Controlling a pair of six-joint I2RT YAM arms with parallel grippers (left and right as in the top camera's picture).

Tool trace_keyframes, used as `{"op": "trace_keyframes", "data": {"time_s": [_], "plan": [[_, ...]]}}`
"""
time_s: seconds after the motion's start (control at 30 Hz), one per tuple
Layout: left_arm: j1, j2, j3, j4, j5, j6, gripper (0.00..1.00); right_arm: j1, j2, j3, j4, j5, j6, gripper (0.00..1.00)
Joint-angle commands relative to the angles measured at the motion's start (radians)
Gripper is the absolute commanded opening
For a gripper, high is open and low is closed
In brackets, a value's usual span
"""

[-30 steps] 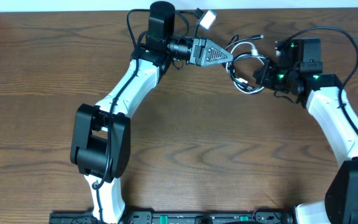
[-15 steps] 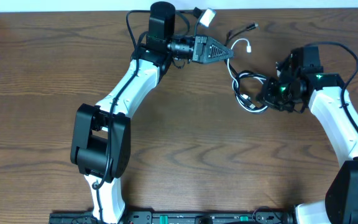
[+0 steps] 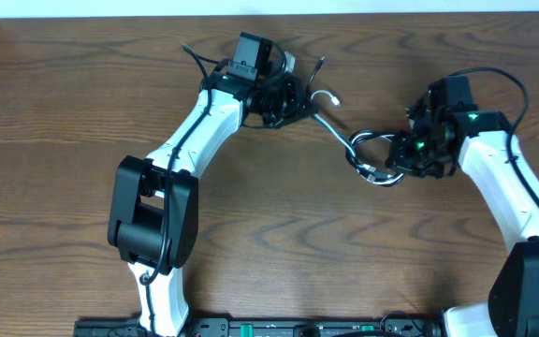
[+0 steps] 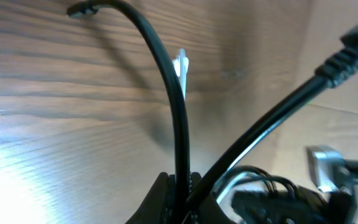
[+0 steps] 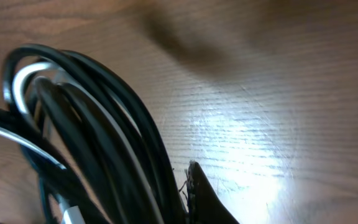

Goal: Untangle cables

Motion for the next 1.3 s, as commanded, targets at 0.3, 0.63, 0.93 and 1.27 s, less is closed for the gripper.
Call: {"op": "trace_keyframes", "data": {"time_s": [0.3, 0.63, 0.93, 1.27], "plan": [[0.01, -0.001, 0.011, -0.185, -0.344, 0.089, 0.07, 0.08, -0.004, -0.176, 0.228, 0.083, -0.208, 0.35], [-0.064, -0.001, 0.011, -0.205, -0.345, 0.073, 0.08, 0.117, -0.005, -0.07, 0.204, -0.181, -0.523, 0.68], [-0.006, -0.001, 0.011, -0.207, -0.171, 0.035, 0.07, 0.278, 0.1, -0.06, 0.366, -0.082, -0.595, 0.63], [0.006, -0.001, 0.005, -0.307, -0.029, 0.131, 0.08, 0.278, 0.181, -0.06, 0.354, -0.122, -0.669, 0.51]]}}
